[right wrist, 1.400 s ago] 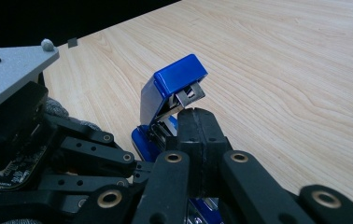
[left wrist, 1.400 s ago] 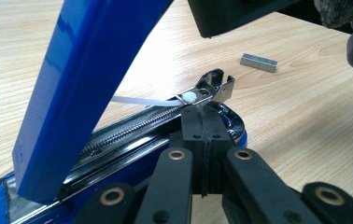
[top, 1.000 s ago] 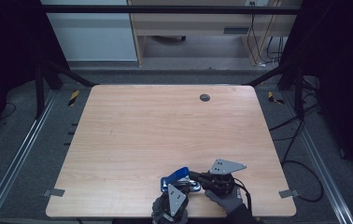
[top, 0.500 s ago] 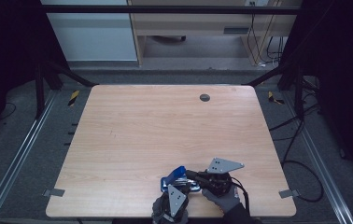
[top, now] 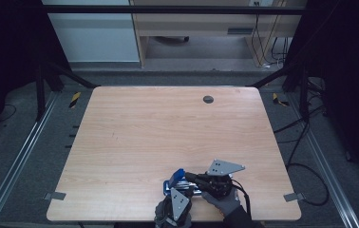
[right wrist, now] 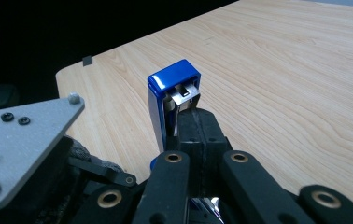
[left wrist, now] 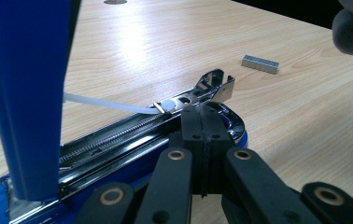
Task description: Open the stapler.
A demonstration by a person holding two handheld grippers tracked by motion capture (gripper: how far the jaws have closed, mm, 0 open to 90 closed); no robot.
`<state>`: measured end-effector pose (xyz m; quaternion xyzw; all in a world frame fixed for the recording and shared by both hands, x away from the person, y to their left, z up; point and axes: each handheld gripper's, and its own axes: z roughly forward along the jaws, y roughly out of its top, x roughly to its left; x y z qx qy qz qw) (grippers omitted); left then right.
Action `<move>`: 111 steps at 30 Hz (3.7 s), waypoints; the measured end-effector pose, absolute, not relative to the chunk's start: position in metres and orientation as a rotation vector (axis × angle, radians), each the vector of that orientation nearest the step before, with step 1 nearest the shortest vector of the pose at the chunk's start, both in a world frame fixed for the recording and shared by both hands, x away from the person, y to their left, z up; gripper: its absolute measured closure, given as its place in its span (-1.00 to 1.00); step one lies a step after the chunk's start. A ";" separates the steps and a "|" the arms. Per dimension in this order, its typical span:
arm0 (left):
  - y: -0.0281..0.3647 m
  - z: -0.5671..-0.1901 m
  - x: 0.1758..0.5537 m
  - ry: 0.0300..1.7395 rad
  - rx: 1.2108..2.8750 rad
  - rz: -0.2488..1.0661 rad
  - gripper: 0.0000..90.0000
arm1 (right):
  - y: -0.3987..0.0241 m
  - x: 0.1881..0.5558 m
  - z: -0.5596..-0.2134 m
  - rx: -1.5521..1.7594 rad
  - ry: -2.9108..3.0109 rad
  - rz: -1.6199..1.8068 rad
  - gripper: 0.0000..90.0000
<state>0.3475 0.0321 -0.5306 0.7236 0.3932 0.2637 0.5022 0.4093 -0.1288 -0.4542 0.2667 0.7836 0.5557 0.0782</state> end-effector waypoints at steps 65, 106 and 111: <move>0.031 -0.532 0.346 0.956 1.732 0.660 1.00 | -0.094 0.421 -0.447 0.753 2.394 1.722 1.00; 0.032 -0.534 0.344 0.954 1.717 0.669 1.00 | -0.074 0.435 -0.446 0.704 2.500 1.731 1.00; 0.031 -0.534 0.344 0.954 1.720 0.672 1.00 | -0.067 0.438 -0.448 0.690 2.542 1.717 1.00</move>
